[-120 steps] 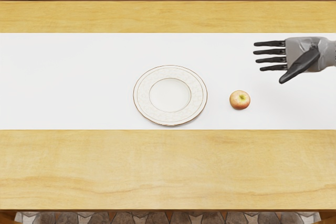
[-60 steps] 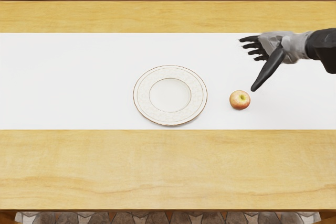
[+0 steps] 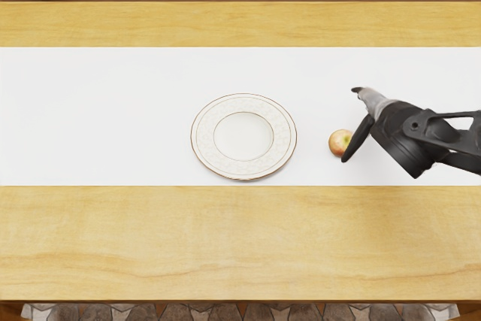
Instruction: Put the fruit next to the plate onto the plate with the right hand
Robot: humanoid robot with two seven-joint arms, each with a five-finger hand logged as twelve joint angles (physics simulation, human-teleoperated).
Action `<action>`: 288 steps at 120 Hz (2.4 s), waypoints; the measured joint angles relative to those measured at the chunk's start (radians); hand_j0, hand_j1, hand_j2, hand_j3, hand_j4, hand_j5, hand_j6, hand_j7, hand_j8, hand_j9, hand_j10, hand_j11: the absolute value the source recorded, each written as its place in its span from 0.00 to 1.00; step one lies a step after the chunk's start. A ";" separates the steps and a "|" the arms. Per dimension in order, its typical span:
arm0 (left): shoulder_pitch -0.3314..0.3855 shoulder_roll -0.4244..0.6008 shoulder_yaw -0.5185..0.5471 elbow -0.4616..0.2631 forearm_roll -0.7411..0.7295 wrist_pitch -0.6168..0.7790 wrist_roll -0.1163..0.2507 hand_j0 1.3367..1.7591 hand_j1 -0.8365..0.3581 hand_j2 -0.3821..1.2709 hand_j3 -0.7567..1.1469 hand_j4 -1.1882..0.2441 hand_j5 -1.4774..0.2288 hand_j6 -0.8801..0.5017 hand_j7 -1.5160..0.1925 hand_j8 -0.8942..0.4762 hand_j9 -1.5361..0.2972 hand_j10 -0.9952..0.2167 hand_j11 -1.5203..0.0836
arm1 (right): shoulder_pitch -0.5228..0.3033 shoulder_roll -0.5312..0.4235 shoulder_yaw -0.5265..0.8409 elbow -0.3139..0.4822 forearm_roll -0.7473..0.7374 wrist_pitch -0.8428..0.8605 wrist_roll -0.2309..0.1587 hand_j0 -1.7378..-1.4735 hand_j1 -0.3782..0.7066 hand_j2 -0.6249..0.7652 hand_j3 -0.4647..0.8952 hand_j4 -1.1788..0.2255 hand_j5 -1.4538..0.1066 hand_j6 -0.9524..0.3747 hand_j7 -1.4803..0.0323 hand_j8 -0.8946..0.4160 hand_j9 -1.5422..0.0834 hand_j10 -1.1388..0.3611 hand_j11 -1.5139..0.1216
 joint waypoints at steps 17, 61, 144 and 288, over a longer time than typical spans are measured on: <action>0.000 0.000 0.000 0.000 0.000 0.000 0.000 0.76 0.98 0.23 0.40 0.82 0.86 0.63 0.88 0.64 0.83 0.81 0.94 | 0.002 0.107 -0.054 -0.045 0.001 -0.015 0.000 0.30 0.12 0.44 0.34 0.78 0.86 0.66 0.91 0.62 0.88 0.70 0.86; 0.000 0.000 0.000 0.000 0.000 0.000 0.000 0.76 0.98 0.23 0.40 0.82 0.86 0.63 0.88 0.64 0.83 0.81 0.94 | 0.024 0.138 -0.122 -0.085 0.006 -0.020 0.000 0.30 0.24 0.42 0.34 0.70 0.77 0.57 0.82 0.54 0.80 0.64 0.76; 0.000 0.000 0.000 0.000 0.000 0.000 0.000 0.76 0.98 0.23 0.40 0.82 0.86 0.63 0.88 0.64 0.83 0.81 0.94 | 0.029 0.131 -0.115 -0.080 0.007 -0.020 0.000 0.30 0.57 0.44 0.34 0.48 0.51 0.34 0.55 0.36 0.55 0.45 0.53; 0.000 0.000 0.000 0.000 0.000 0.000 0.000 0.76 0.98 0.23 0.40 0.82 0.86 0.63 0.88 0.64 0.83 0.81 0.94 | -0.079 0.242 0.400 -0.041 0.006 -0.020 -0.002 0.32 0.56 0.55 0.34 0.34 0.29 0.24 0.35 0.41 0.34 0.48 0.35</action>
